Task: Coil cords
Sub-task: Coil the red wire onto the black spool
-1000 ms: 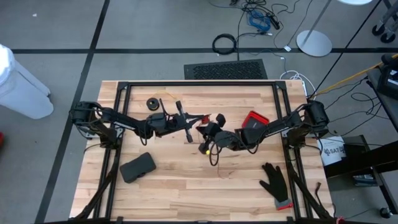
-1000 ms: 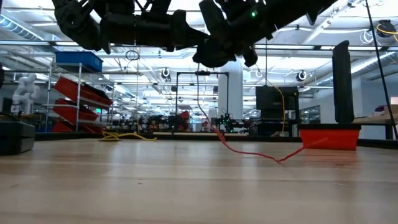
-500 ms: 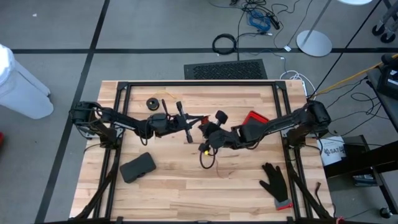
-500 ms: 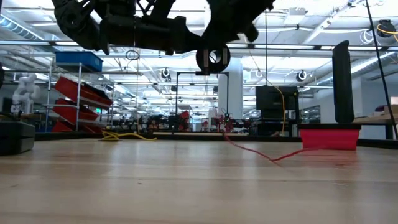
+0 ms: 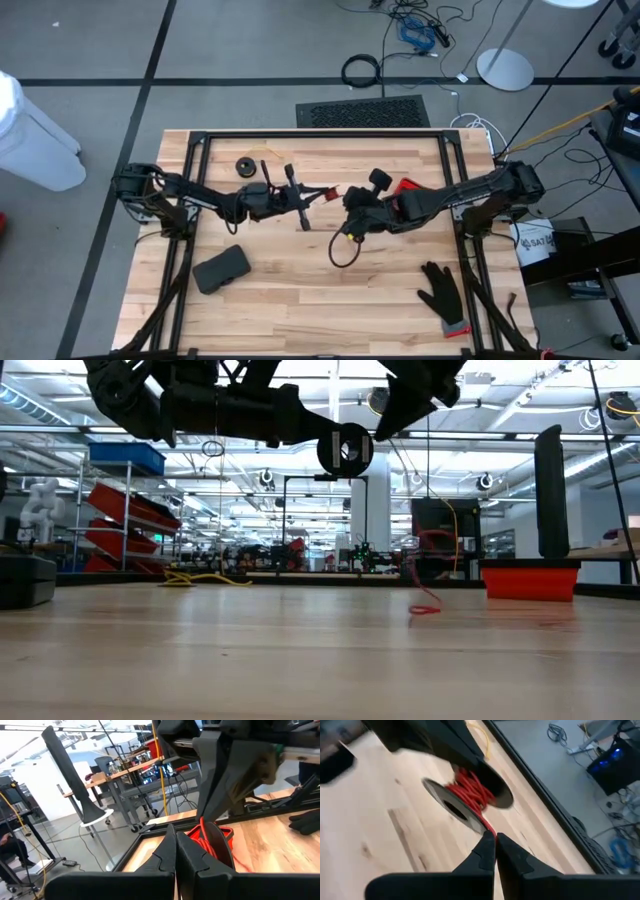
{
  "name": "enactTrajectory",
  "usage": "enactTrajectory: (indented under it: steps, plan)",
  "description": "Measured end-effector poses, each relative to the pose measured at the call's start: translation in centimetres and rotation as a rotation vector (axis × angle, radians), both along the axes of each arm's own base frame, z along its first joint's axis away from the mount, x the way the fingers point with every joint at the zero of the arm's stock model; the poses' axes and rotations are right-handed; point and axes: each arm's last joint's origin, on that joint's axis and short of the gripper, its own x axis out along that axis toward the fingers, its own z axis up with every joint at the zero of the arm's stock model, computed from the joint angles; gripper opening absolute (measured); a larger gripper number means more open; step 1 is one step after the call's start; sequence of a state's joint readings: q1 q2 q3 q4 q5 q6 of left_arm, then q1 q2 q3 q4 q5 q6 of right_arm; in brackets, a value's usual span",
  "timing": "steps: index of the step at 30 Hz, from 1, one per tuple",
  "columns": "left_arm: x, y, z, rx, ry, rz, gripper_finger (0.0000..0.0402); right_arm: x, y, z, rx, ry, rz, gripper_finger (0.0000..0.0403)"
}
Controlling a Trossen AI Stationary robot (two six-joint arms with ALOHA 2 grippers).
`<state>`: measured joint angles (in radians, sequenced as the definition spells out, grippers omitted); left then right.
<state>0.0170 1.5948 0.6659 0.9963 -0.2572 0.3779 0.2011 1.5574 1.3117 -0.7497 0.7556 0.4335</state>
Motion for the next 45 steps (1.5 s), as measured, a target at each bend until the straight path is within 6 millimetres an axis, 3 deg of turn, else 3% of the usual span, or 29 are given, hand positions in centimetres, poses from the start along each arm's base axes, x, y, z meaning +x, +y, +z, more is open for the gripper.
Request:
enactTrajectory:
  steps: [12, 24, 30, 45]
  plan:
    - [0.0, 0.0, 0.0, -0.002, -0.003, -0.011, 0.0, -0.9, -1.7, -1.2, -0.056, 0.141, -0.061, 0.0001]
    - [0.0, 0.0, -0.1, -0.005, 0.0, -0.02, 0.0, -2.1, -2.2, -9.1, -0.084, 0.15, -0.026, 0.0008]
    - [0.0, -0.1, 0.0, -0.005, -0.01, -0.022, 0.0, -2.7, -1.4, -11.2, -0.074, 0.099, 0.007, 0.003]
    - [0.0, -0.1, 0.0, -0.007, -0.007, -0.022, 0.0, -3.4, 0.5, -11.9, -0.105, 0.062, 0.029, 0.0032]
